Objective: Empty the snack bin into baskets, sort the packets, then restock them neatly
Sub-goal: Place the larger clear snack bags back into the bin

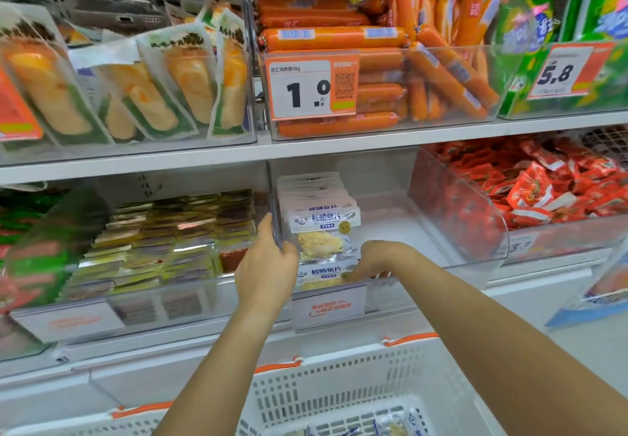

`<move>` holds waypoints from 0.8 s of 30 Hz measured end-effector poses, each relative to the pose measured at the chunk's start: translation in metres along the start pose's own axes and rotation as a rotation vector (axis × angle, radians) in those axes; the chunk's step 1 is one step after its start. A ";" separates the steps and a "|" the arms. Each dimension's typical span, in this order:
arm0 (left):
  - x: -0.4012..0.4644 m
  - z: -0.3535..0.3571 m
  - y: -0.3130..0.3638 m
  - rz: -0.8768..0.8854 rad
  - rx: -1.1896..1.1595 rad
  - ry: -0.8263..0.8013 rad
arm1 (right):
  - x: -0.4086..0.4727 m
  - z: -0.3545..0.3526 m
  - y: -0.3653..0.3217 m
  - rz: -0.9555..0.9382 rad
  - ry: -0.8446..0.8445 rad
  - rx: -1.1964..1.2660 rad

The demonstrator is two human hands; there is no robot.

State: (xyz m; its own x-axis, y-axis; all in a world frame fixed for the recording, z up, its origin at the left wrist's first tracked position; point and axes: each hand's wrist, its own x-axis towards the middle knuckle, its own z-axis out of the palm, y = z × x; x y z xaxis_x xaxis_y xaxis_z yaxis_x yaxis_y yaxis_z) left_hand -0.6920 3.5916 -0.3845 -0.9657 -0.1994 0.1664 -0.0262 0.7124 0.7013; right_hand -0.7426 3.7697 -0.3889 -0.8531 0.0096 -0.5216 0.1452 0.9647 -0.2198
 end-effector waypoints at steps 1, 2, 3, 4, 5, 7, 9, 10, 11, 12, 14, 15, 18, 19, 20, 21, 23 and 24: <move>0.001 0.001 -0.001 0.003 0.003 0.004 | 0.001 0.001 -0.002 -0.005 0.017 -0.001; 0.002 0.001 -0.002 0.009 0.007 0.008 | 0.002 0.001 -0.004 -0.001 0.023 0.005; 0.001 0.001 -0.002 0.016 0.011 0.014 | 0.003 0.000 -0.005 0.012 0.019 0.026; 0.001 0.001 -0.002 0.024 0.010 0.022 | 0.004 0.000 -0.004 0.030 0.009 0.063; 0.001 0.001 -0.002 0.031 0.006 0.030 | 0.006 -0.002 -0.002 0.047 0.005 0.111; 0.001 0.001 -0.003 0.037 0.001 0.030 | 0.010 -0.005 0.003 0.058 0.017 0.244; 0.003 0.002 -0.005 0.034 0.009 0.027 | 0.014 -0.007 0.010 0.020 0.079 0.368; 0.005 0.004 -0.006 0.029 0.009 0.030 | 0.017 -0.007 0.013 -0.014 0.143 0.402; 0.005 0.005 -0.007 0.023 0.007 0.030 | 0.021 -0.008 0.015 -0.041 0.229 0.437; 0.006 0.006 -0.008 0.019 0.005 0.030 | 0.024 -0.009 0.016 -0.053 0.321 0.479; 0.005 0.007 -0.008 0.020 0.000 0.030 | 0.032 -0.009 0.017 -0.037 0.462 0.553; 0.005 0.007 -0.008 0.026 -0.001 0.033 | 0.033 -0.008 0.015 -0.026 0.475 0.570; 0.005 0.007 -0.008 0.038 0.004 0.046 | 0.034 -0.004 0.006 -0.017 0.333 0.654; 0.006 0.007 -0.008 0.040 0.009 0.046 | 0.032 -0.002 0.004 -0.020 0.274 0.657; 0.006 0.007 -0.009 0.040 0.014 0.047 | 0.030 -0.001 0.003 -0.025 0.235 0.647; 0.006 0.007 -0.009 0.038 0.018 0.048 | 0.027 0.000 0.002 -0.028 0.210 0.638; 0.006 0.008 -0.008 0.037 0.022 0.052 | 0.025 -0.001 0.005 -0.038 0.161 0.641; 0.006 0.008 -0.008 0.038 0.021 0.053 | 0.022 -0.001 0.005 -0.044 0.135 0.630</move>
State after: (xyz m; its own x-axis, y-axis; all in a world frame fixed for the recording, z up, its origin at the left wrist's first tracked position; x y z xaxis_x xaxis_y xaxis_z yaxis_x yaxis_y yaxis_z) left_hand -0.6994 3.5898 -0.3947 -0.9510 -0.2070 0.2297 0.0043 0.7339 0.6792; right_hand -0.7609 3.7750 -0.4005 -0.9145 0.0467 -0.4018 0.3404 0.6256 -0.7020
